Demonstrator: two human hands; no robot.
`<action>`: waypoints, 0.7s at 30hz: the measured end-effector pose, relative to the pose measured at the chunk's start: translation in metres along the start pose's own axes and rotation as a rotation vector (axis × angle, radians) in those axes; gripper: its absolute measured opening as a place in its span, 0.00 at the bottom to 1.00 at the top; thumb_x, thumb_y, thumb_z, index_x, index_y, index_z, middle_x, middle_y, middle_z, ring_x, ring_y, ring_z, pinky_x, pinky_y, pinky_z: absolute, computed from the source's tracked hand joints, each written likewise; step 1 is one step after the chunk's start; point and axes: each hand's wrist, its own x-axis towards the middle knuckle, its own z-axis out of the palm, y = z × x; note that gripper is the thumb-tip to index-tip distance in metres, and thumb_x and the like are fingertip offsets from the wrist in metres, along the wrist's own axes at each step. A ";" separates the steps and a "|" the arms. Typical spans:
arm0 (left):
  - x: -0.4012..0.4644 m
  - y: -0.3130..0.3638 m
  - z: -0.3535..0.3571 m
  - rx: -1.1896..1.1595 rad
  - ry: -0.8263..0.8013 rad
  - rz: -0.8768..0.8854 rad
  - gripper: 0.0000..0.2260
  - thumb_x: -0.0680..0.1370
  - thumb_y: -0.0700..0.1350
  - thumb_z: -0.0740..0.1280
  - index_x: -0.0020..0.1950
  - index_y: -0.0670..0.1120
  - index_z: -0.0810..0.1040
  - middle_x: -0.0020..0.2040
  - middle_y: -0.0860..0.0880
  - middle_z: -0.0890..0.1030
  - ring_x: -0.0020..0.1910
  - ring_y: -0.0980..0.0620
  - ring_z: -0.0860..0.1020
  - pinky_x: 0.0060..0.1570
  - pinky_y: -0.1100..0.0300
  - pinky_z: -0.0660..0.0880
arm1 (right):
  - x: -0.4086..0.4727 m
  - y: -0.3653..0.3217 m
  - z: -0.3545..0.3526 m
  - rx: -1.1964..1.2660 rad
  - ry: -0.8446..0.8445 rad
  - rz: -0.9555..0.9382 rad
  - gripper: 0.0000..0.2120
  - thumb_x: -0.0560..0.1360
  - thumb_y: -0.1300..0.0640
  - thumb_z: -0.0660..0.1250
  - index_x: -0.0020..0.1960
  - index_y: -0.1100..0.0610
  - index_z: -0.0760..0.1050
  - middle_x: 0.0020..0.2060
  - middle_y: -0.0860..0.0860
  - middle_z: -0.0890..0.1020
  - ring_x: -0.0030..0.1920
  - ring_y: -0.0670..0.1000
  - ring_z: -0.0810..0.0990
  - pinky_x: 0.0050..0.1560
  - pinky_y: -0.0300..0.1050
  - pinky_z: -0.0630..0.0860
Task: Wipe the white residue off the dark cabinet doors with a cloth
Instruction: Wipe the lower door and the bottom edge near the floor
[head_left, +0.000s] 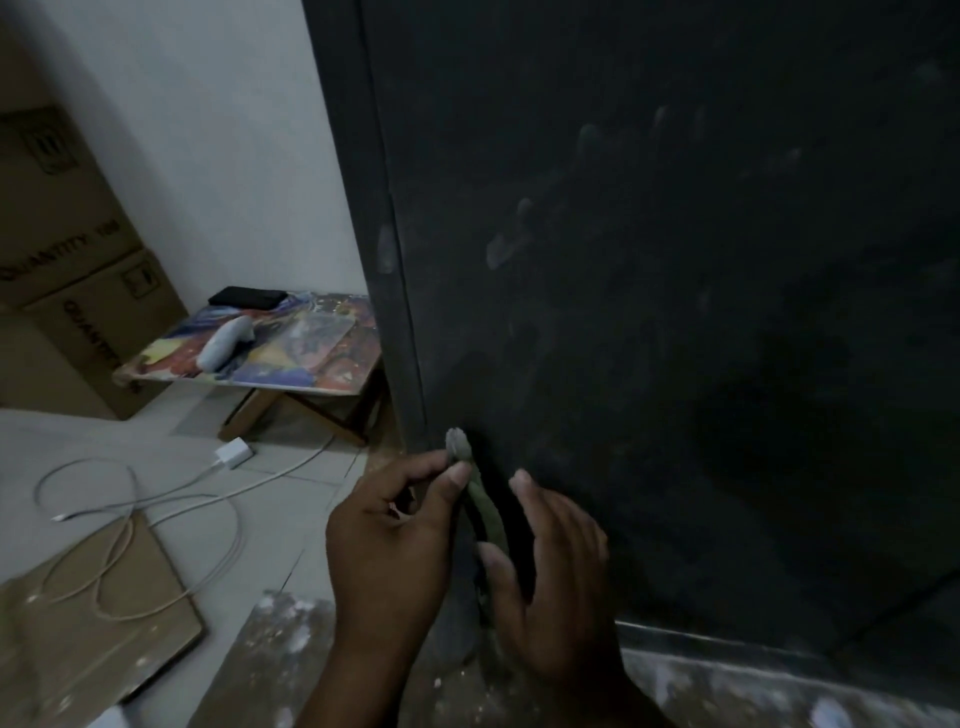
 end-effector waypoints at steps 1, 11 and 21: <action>0.000 0.004 -0.003 -0.037 -0.041 -0.019 0.07 0.73 0.46 0.79 0.42 0.60 0.87 0.40 0.60 0.86 0.38 0.58 0.82 0.40 0.61 0.79 | 0.005 -0.007 0.001 0.098 0.009 0.097 0.25 0.82 0.45 0.64 0.76 0.53 0.70 0.71 0.45 0.76 0.71 0.45 0.74 0.68 0.50 0.72; 0.028 0.002 -0.020 -0.098 0.157 -0.028 0.11 0.83 0.61 0.60 0.62 0.64 0.77 0.57 0.63 0.80 0.55 0.65 0.78 0.50 0.65 0.75 | 0.065 -0.037 -0.005 0.218 0.239 0.032 0.09 0.78 0.62 0.74 0.58 0.62 0.85 0.49 0.54 0.82 0.46 0.44 0.80 0.46 0.33 0.76; 0.064 -0.014 0.000 -0.376 -0.341 -0.334 0.24 0.71 0.79 0.59 0.62 0.72 0.79 0.74 0.58 0.74 0.74 0.56 0.72 0.77 0.46 0.67 | 0.046 -0.020 0.013 -0.151 -0.366 0.060 0.21 0.86 0.44 0.57 0.55 0.55 0.84 0.39 0.46 0.76 0.38 0.44 0.69 0.41 0.35 0.67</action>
